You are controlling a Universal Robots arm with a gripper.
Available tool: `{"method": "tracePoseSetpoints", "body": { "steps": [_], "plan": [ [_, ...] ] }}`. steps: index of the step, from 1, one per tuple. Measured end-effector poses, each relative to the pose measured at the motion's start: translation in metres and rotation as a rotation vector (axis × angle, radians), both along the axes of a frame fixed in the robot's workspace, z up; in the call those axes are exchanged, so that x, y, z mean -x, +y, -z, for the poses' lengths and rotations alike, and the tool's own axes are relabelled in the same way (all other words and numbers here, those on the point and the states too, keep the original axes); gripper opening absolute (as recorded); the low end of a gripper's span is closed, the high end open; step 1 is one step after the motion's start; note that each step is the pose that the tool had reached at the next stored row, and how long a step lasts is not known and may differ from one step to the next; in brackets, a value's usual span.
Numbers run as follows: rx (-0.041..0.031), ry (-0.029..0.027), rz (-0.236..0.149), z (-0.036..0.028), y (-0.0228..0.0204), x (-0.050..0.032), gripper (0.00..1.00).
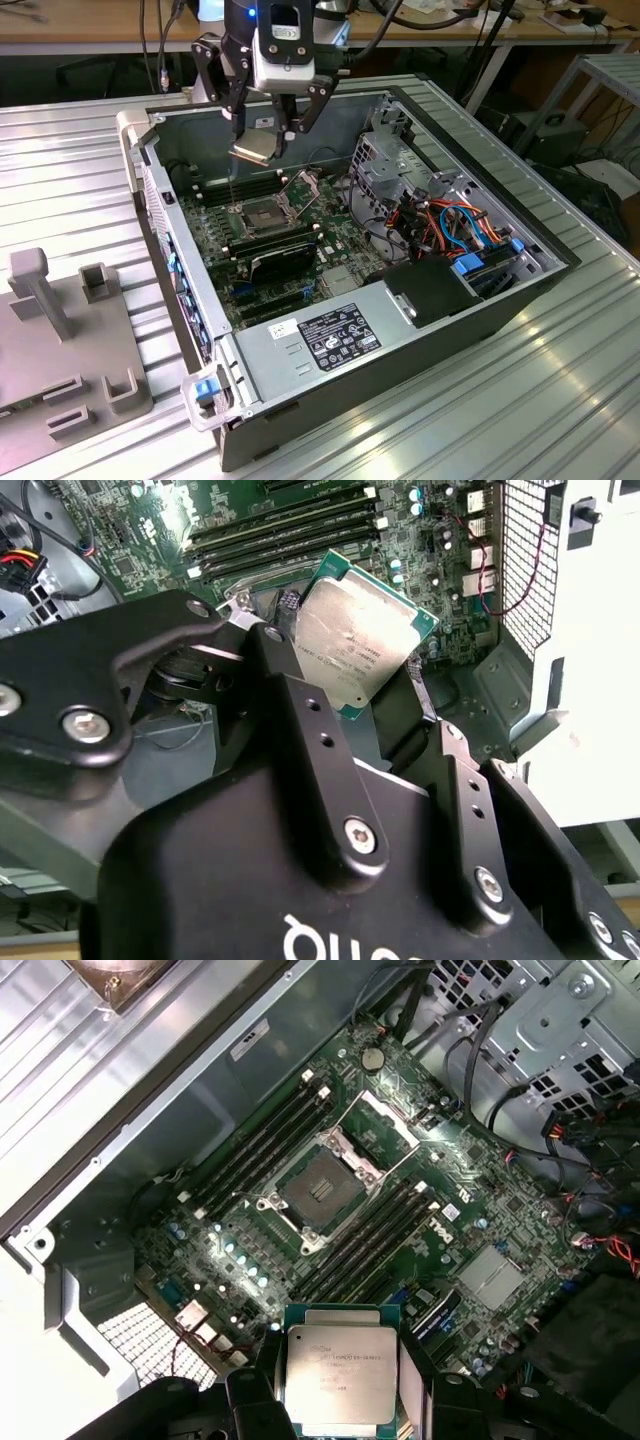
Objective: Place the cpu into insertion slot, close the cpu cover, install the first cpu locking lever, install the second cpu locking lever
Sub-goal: 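Place the cpu into insertion slot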
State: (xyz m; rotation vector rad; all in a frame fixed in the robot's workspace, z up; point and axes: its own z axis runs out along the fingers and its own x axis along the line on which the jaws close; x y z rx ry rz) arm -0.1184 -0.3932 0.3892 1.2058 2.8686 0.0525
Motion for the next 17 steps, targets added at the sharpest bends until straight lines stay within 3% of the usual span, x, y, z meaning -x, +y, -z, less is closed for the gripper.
{"method": "tracePoseSetpoints", "body": {
  "steps": [5, 10, 17],
  "plan": [
    [0.0, -0.0001, 0.012, 0.0002, 0.0, 0.0, 0.55],
    [-0.0001, -0.0001, 0.09, 0.0006, 0.0001, 0.0, 0.55],
    [0.0, 0.0, 0.113, 0.0044, 0.0085, -0.0011, 0.55]
  ]
}}
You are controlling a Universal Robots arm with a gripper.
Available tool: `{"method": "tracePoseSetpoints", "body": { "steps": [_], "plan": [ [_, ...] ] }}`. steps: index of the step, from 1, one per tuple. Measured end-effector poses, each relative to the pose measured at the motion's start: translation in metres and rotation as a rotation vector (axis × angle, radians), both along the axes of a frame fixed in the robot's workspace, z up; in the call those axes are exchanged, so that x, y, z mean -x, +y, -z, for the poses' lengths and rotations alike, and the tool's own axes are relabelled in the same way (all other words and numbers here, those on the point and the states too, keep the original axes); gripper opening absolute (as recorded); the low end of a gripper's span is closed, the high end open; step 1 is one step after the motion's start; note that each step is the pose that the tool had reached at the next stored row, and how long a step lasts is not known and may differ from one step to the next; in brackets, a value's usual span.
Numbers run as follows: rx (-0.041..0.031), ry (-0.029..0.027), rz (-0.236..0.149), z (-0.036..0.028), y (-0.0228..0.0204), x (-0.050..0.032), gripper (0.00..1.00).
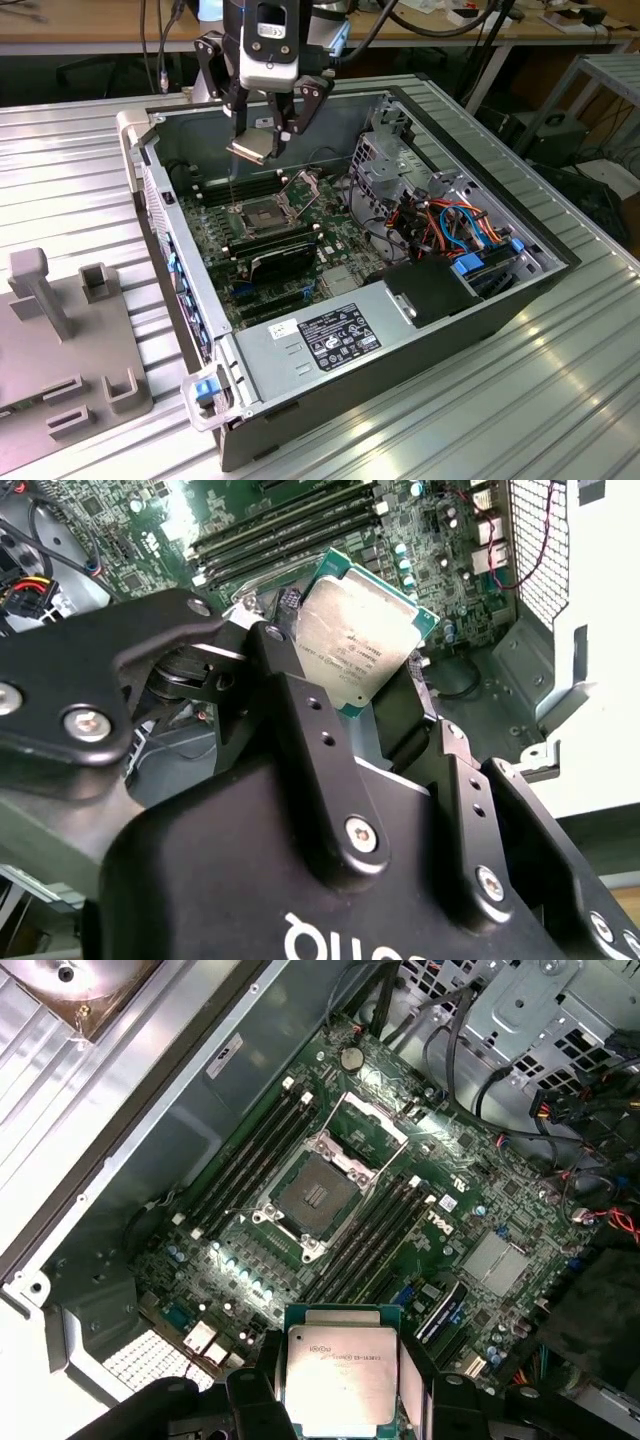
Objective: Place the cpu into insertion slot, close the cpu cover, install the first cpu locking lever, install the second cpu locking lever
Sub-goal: 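Place the cpu into insertion slot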
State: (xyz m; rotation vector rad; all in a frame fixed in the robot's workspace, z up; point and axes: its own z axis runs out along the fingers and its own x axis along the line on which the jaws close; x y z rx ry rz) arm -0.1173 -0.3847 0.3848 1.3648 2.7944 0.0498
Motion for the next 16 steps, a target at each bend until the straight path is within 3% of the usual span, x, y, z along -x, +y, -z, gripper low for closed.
{"method": "tracePoseSetpoints", "body": {
  "steps": [5, 16],
  "plan": [
    [0.0001, 0.0001, 0.019, 0.0041, 0.0004, -0.0001, 0.55],
    [-0.0001, -0.0001, 0.029, 0.005, 0.0004, -0.0001, 0.55]
  ]
}}
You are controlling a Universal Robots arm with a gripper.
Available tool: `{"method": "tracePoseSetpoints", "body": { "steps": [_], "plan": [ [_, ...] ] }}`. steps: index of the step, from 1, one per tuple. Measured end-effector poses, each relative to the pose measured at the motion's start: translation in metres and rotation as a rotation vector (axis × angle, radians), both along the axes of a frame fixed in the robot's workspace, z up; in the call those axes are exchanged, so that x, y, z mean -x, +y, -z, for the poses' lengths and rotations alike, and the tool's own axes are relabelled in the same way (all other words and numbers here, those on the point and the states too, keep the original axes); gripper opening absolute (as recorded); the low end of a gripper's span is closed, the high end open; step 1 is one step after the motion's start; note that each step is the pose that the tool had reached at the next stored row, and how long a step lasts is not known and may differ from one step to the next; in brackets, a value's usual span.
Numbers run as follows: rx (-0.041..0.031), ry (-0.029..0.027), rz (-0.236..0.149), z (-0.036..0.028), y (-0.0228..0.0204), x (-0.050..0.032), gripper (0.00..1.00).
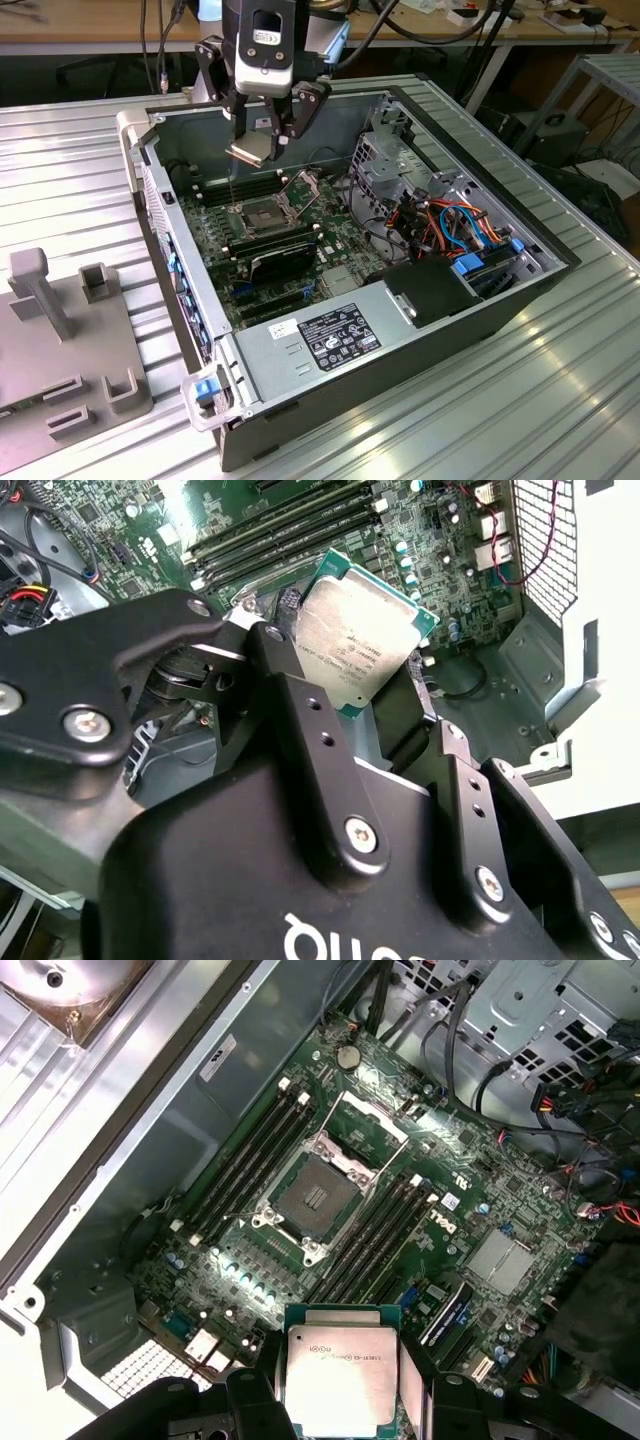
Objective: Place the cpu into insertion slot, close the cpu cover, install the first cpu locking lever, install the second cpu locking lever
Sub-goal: 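Place the cpu into insertion slot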
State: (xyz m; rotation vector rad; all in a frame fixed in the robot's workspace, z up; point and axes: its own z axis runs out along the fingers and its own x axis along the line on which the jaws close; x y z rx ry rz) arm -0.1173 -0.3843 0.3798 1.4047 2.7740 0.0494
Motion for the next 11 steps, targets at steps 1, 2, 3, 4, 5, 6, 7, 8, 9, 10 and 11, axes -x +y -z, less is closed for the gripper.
{"method": "tracePoseSetpoints", "body": {
  "steps": [1, 2, 3, 4, 5, 6, 7, 8, 9, 10, 11],
  "plan": [
    [0.0001, 0.0001, 0.007, 0.0002, 0.0, 0.0, 0.55],
    [0.0001, 0.0001, 0.02, 0.0006, 0.0, 0.0, 0.55],
    [0.0001, 0.0001, 0.034, 0.0011, 0.0, 0.0, 0.55],
    [0.0001, 0.0001, 0.049, 0.0015, 0.0, 0.0, 0.55],
    [0.0001, 0.0001, 0.068, 0.0021, 0.0, 0.0, 0.55],
    [0.0001, 0.0002, 0.082, 0.0024, 0.0, 0.0, 0.55],
    [0.0001, 0.0002, 0.099, 0.003, 0.0, 0.0, 0.55],
    [0.0001, 0.0002, 0.104, 0.0032, 0.0, 0.0, 0.55],
    [0.0002, 0.0002, 0.104, 0.0033, 0.0, 0.0, 0.55],
    [0.0002, 0.0002, 0.104, 0.0033, 0.0, 0.0, 0.55],
    [0.0001, 0.0002, 0.104, 0.0038, 0.0, 0.0, 0.55]
  ]
}}
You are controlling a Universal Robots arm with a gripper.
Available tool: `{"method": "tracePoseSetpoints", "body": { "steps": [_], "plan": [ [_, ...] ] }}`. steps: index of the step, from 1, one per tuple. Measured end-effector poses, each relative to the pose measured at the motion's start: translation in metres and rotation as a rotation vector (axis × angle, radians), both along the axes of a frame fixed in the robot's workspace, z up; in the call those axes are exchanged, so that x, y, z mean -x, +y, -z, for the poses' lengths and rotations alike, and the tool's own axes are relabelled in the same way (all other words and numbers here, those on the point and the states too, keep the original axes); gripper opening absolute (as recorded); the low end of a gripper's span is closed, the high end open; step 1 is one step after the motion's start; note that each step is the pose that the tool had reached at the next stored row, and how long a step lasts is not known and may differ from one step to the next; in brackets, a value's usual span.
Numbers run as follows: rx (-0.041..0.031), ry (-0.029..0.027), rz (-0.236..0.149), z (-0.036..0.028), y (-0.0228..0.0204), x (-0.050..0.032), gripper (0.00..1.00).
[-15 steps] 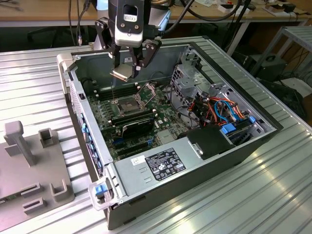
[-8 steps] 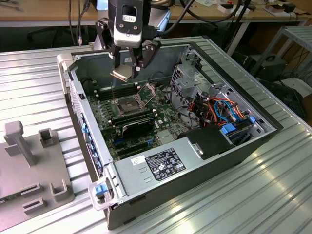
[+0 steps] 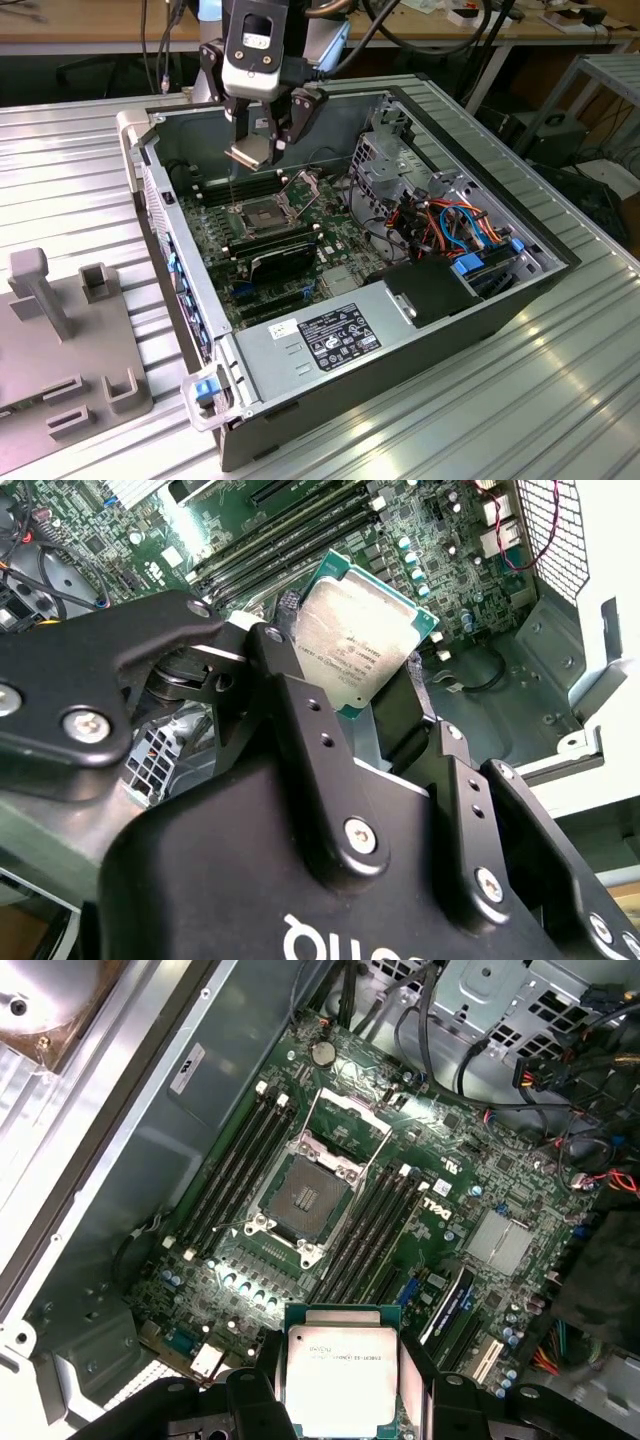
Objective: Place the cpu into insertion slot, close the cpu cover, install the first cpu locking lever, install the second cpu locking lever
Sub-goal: 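Place the cpu into insertion slot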
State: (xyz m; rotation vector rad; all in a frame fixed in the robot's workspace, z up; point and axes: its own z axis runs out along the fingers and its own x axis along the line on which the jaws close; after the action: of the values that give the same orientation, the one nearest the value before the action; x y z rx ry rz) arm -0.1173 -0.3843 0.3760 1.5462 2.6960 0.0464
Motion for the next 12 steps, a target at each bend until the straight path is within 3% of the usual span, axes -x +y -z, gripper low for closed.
{"method": "tracePoseSetpoints", "body": {
  "steps": [12],
  "plan": [
    [0.0, 0.0, 0.0, 0.0009, 0.0, 0.0, 0.55]
  ]
}}
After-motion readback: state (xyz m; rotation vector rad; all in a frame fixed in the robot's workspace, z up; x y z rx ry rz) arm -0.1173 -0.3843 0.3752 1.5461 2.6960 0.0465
